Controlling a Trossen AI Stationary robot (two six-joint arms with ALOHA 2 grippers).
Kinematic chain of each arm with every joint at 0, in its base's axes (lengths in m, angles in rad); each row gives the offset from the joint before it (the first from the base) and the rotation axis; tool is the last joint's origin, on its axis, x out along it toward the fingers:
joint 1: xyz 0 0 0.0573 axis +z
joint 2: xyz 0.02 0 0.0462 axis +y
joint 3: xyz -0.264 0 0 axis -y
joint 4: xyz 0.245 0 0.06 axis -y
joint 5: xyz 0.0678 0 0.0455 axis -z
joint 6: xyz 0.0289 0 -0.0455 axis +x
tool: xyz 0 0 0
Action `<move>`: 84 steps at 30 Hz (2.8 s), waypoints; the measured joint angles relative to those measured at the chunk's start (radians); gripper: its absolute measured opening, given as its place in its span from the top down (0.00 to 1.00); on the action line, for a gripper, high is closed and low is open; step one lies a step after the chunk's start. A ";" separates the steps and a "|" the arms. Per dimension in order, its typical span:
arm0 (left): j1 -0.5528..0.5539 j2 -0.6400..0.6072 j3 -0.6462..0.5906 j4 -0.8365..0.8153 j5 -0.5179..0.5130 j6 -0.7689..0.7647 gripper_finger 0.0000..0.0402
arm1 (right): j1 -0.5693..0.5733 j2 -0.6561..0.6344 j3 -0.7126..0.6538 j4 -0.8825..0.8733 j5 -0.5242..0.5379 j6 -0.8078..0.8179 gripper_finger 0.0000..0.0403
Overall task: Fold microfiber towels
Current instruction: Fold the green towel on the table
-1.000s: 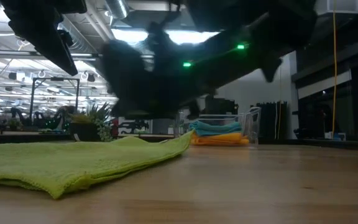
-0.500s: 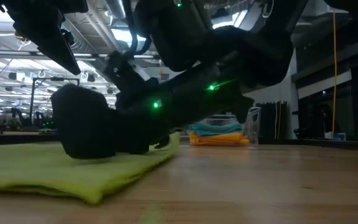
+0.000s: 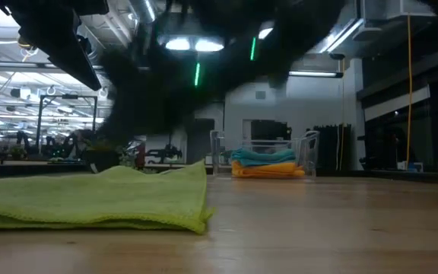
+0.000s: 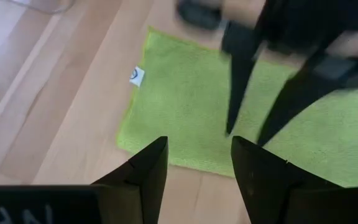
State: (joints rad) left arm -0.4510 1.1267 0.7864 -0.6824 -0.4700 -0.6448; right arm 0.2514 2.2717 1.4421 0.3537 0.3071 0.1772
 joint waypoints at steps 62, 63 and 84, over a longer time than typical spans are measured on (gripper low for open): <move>-0.299 0.628 0.001 0.716 0.192 0.184 0.43 | 0.257 -0.061 0.009 -0.514 -0.185 0.001 0.35; -0.300 0.637 0.001 0.720 0.193 0.184 0.44 | 0.257 -0.061 0.009 -0.519 -0.185 0.001 0.37; -0.317 0.685 0.006 0.708 0.204 0.184 0.43 | 0.256 -0.060 0.009 -0.590 -0.168 0.031 0.76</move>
State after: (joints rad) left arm -0.7677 1.8118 0.7921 0.0253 -0.2661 -0.4610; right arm 0.5076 2.2120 1.4515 -0.2361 0.1386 0.2077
